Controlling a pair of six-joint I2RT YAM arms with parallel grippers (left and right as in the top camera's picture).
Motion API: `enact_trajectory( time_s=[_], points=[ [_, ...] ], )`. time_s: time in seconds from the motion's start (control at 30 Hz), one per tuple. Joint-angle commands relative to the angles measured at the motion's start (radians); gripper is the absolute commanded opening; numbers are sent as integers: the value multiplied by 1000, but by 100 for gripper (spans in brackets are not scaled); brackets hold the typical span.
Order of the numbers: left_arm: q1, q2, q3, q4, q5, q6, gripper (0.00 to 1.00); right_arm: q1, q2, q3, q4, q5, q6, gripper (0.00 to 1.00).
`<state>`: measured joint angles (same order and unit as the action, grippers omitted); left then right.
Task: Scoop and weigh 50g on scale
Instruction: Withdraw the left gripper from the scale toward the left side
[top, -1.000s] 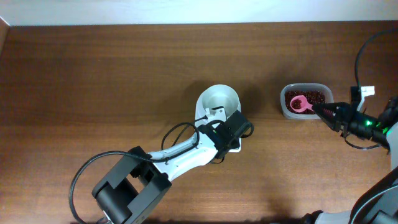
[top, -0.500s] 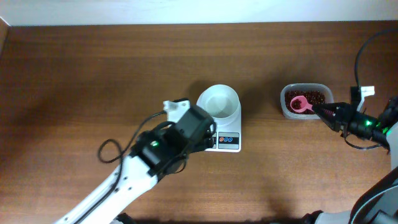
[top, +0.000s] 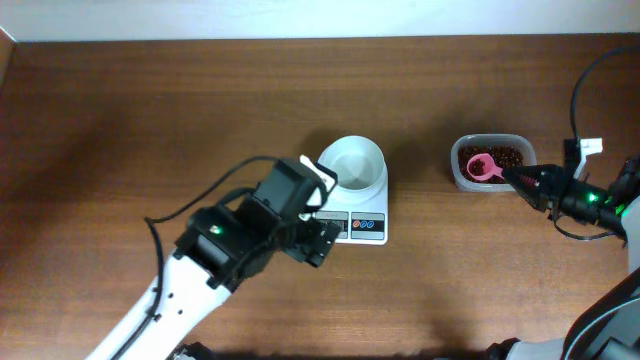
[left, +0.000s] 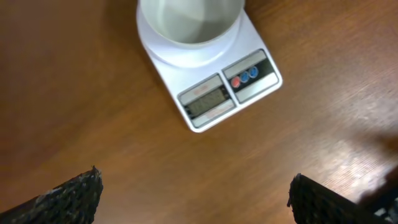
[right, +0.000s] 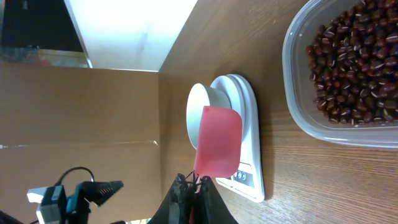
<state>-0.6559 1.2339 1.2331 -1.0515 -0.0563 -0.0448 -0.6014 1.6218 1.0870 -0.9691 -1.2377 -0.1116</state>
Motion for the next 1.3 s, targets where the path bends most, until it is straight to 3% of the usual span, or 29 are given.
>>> enact_trajectory(
  time_s=[0.0,0.1,0.2,0.33,0.47,0.93,1.03,1.27],
  points=[
    [31,-10,23,-43,5,97,99,6,4,18,-1,-3,-12,4],
    [33,-10,27,-55,137,357,99,6,4,18,-4,-3,-12,4],
    [91,-10,82,-126,154,388,99,6,4,18,-21,-7,-13,4],
    [236,-10,164,-216,379,588,99,6,4,18,-31,-7,-13,4],
    [322,-10,164,-226,382,596,99,6,4,18,-50,-7,-16,4],
    [378,-75,164,-251,243,596,99,6,4,18,-91,-7,-69,4],
    [418,-134,161,-221,274,603,99,6,4,18,-90,-7,-69,4],
    [423,-97,115,-218,439,764,99,6,4,18,-94,-7,-69,4]
  ],
)
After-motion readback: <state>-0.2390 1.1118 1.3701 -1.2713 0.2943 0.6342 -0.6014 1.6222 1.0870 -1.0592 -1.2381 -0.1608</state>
